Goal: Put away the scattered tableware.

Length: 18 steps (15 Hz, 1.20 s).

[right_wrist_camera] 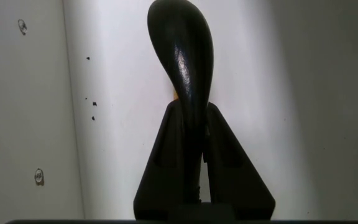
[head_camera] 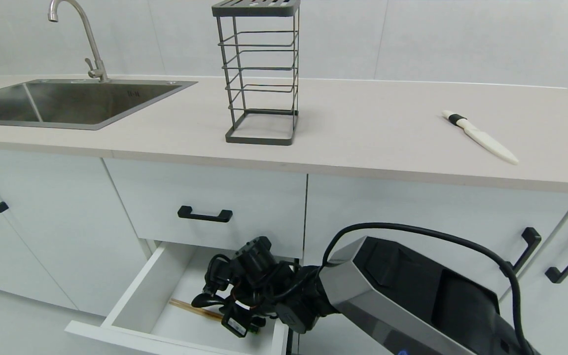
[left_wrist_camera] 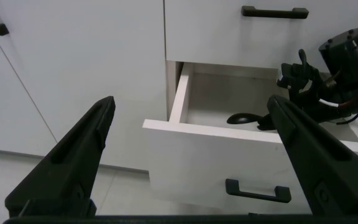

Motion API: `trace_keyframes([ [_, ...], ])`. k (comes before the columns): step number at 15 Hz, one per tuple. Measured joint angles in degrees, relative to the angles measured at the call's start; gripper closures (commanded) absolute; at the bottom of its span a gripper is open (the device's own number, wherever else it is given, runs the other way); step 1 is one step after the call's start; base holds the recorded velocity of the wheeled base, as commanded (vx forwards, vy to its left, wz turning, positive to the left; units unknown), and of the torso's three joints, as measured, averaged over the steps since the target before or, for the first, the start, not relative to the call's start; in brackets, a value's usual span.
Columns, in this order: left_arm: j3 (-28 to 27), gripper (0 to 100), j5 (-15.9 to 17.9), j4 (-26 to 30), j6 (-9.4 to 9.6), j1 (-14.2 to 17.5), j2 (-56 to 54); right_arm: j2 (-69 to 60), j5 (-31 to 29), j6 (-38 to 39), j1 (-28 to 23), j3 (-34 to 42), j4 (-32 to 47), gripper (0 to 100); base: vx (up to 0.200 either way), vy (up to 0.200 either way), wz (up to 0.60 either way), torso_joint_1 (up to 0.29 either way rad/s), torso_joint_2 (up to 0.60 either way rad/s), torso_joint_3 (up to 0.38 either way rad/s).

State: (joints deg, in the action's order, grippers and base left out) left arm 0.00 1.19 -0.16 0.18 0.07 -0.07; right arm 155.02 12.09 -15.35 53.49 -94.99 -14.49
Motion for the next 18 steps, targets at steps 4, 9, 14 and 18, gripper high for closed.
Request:
trace_keyframes([
  [4,0.0,0,0.0,0.0,0.0,0.0,0.0,0.0,0.1,-0.1,0.1,0.3,0.6,0,0.0,0.0,0.0,0.0,0.0,0.0],
  [9,0.0,0,0.0,0.0,0.0,0.0,0.0,-2.9,0.1,-0.2,0.9,-0.8,1.7,0,0.0,0.0,0.0,0.0,0.0,0.0],
  [14,0.0,0,0.0,0.0,0.0,0.0,0.0,-12.5,0.0,0.2,3.5,2.1,2.2,0,0.0,0.0,0.0,0.0,0.0,0.0],
  [18,0.0,0,0.0,0.0,0.0,0.0,0.0,-23.8,-0.3,2.2,5.6,15.7,-1.1,0,0.0,0.0,0.0,0.0,0.0,0.0],
])
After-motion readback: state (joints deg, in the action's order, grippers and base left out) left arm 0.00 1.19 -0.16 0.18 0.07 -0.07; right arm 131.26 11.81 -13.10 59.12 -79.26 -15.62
